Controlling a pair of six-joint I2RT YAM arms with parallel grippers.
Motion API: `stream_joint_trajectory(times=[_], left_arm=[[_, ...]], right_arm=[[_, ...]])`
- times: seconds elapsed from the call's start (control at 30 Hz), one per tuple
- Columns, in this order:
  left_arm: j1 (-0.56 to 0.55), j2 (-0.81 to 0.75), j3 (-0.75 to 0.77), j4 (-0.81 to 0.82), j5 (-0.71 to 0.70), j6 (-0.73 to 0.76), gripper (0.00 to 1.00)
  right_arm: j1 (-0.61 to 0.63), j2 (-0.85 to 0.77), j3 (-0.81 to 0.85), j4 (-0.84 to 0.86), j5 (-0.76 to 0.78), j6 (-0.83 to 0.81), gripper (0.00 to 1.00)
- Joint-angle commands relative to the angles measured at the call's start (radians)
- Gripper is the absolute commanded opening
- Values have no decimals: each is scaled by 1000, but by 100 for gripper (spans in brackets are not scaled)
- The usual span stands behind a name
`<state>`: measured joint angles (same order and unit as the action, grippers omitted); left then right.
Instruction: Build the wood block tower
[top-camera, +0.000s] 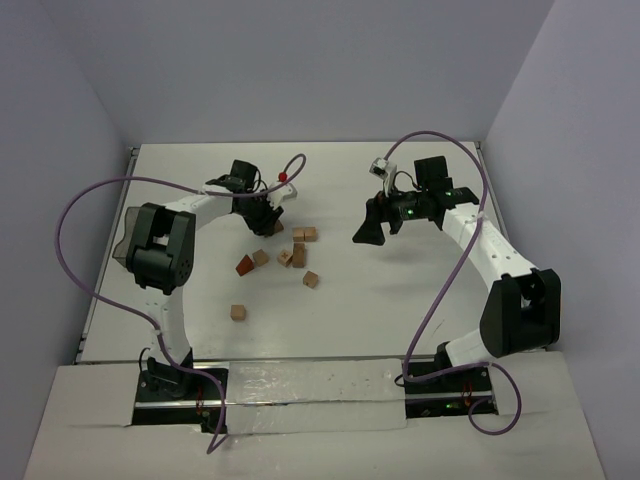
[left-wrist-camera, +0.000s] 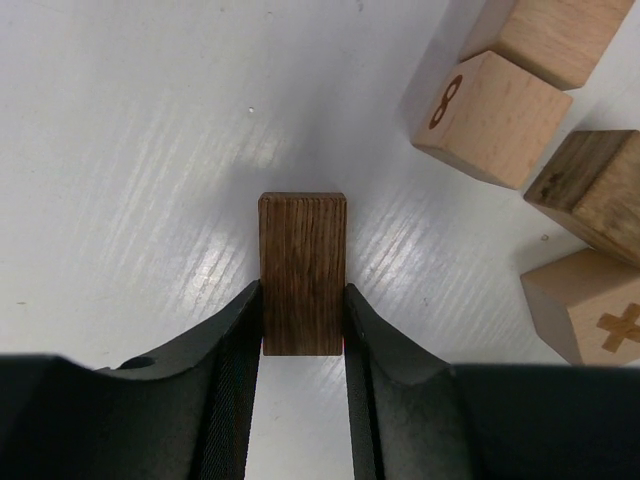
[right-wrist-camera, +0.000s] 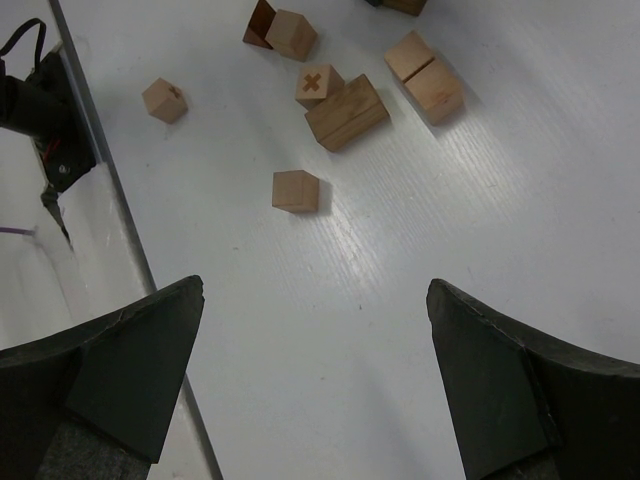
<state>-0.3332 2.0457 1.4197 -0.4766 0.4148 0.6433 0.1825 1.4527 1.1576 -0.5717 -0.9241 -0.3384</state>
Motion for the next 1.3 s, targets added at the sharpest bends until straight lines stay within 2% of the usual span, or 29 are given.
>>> stream_joint_trajectory(times=[0.0, 0.1, 0.17, 0.27, 0.43, 0.53, 0.73, 1.07, 1.27], left_arm=[[-6, -8, 9, 39, -7, 11, 32], [-6, -38, 17, 13, 25, 60, 30], [-6, -55, 29, -46, 76, 154, 29], [-11, -85, 73, -201, 159, 279, 29], [-22, -64, 238, -394, 255, 402, 26], [-39, -44, 303, -442, 266, 407, 25], [-91, -23, 339, -413, 237, 381, 24], [-153, 69, 462, -461, 250, 384, 27], [-161, 131, 507, -492, 238, 387, 30]], right_arm=[[-8, -48, -8, 42, -7, 6, 100], [-8, -55, -13, 45, -6, 7, 100], [-9, -61, -16, 45, -4, 3, 100], [-11, -71, -16, 45, 5, -4, 100], [-26, -68, -13, 28, 8, -4, 100], [-44, -60, -19, 13, 13, 6, 100], [-109, -79, -37, 17, 43, 23, 100], [-233, -112, -94, 39, 48, 51, 100], [-242, -126, -115, 48, 50, 48, 100]])
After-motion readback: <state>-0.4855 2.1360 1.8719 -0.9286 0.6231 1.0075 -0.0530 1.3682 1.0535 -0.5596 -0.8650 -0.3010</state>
